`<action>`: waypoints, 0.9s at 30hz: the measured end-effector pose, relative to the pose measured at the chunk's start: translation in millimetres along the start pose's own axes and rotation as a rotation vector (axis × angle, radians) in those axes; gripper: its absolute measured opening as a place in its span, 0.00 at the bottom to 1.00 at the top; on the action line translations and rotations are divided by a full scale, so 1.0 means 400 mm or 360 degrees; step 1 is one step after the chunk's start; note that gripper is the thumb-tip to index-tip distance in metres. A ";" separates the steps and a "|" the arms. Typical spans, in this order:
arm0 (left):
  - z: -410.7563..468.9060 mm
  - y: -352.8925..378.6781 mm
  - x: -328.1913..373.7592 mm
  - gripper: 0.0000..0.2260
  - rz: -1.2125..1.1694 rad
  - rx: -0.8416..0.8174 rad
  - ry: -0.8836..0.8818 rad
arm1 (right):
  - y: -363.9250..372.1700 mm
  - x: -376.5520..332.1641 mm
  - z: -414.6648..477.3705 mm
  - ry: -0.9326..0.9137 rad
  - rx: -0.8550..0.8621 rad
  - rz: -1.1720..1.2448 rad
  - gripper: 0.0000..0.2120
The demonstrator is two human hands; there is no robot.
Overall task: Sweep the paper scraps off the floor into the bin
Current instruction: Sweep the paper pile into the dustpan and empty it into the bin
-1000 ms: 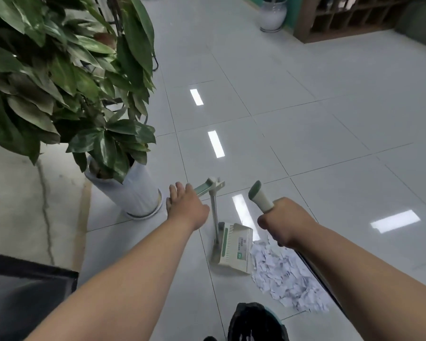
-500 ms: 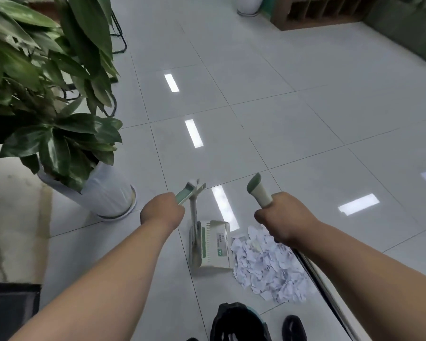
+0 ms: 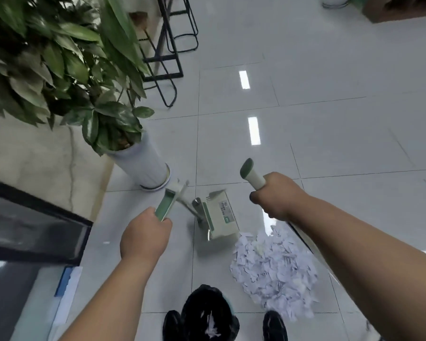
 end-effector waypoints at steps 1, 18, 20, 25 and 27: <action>-0.039 -0.006 0.015 0.08 -0.0028 0.0042 -0.0048 | -0.022 0.010 -0.014 -0.0043 -0.0007 -0.0013 0.10; -0.524 0.008 0.162 0.09 -0.0404 0.0292 -0.0408 | -0.021 0.038 -0.291 -0.0652 -0.0100 -0.0413 0.12; -0.581 0.020 0.171 0.09 -0.0433 0.0306 -0.0419 | -0.010 0.071 -0.316 -0.0664 -0.0131 -0.0371 0.10; -0.724 0.050 0.186 0.13 -0.0545 0.0378 -0.0481 | 0.005 0.146 -0.375 -0.0743 -0.0131 -0.0324 0.07; -0.779 0.074 0.200 0.13 -0.0658 0.0365 -0.0521 | 0.013 0.170 -0.397 -0.0765 -0.0158 -0.0346 0.07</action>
Point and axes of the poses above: each hand's wrist, its own z-axis towards the middle knuckle, its own y-axis out of the palm, x = y × z, the point moved 5 cm from there along z, towards the middle knuckle, and after that the axes turned 11 degrees about y, right-handed, at the moved point
